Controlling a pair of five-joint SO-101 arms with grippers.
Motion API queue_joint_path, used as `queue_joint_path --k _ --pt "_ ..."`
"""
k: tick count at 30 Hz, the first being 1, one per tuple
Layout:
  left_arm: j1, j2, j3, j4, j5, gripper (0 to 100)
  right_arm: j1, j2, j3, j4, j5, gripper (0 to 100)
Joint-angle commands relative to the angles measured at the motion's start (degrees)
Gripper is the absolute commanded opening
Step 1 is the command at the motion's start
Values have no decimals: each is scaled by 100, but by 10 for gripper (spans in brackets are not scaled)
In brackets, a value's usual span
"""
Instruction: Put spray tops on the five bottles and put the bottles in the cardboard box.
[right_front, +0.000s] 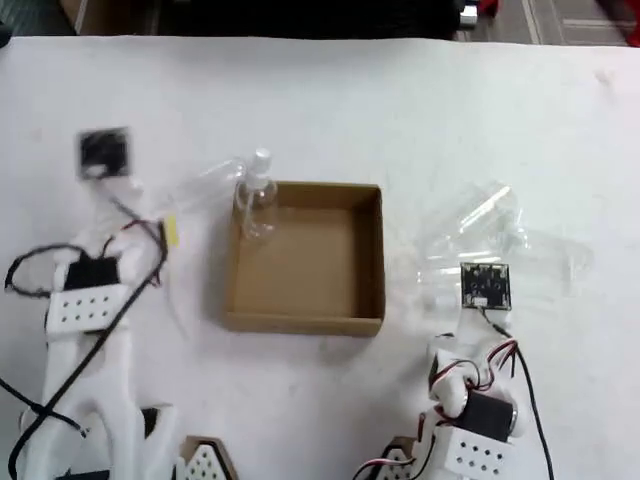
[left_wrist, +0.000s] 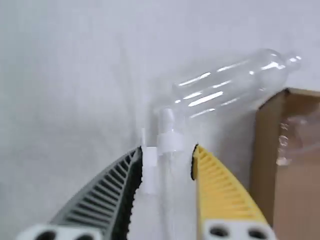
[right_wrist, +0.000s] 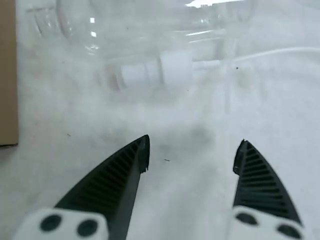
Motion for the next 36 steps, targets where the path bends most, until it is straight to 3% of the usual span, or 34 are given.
queue_joint_path --k 1,7,17,25,29,36 --pt "822 -13 -1380 1055 -1178 159 -40 13 53 40 18 252" --pt "998 716 -3385 2470 -2031 210 -31 13 53 40 18 252" --pt "787 4857 -7640 4589 -3930 218 -40 13 53 40 18 252" --pt "646 7398 -10470 5064 -4000 229 -40 13 53 40 18 252" --pt "505 8374 -11631 5301 -4000 287 -48 13 53 40 18 252" --pt "541 9798 -13116 5495 -4026 311 -48 13 53 40 18 252"
